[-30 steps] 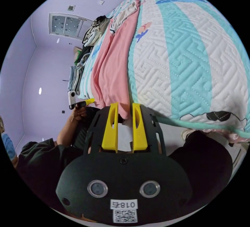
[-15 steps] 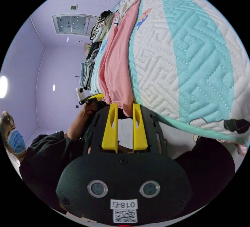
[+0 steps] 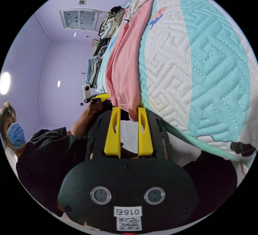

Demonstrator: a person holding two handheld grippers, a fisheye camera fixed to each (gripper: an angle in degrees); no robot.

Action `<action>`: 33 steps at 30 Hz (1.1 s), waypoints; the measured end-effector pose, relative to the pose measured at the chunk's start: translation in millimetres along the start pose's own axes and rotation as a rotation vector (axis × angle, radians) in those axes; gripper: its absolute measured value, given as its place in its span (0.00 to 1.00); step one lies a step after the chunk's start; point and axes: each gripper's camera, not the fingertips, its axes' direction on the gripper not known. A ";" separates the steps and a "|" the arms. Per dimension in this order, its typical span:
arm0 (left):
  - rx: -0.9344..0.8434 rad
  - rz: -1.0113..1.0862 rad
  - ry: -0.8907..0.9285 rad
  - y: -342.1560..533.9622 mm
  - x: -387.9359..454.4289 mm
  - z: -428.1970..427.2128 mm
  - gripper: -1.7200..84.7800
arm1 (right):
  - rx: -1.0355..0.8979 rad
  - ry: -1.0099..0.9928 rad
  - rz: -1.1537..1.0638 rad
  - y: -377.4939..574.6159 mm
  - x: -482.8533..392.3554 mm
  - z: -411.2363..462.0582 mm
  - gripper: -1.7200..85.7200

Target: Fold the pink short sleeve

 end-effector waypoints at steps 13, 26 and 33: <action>0.001 0.002 -0.014 2.3 2.1 9.9 0.13 | -0.005 -0.014 -0.002 2.9 -6.2 7.9 0.13; 0.050 -0.092 0.176 1.4 -38.0 23.3 0.10 | -0.034 0.002 -0.040 1.5 -31.1 33.5 0.13; 0.058 -0.193 0.153 2.6 -60.2 26.7 0.02 | -0.027 0.087 -0.017 0.3 -44.4 46.8 0.06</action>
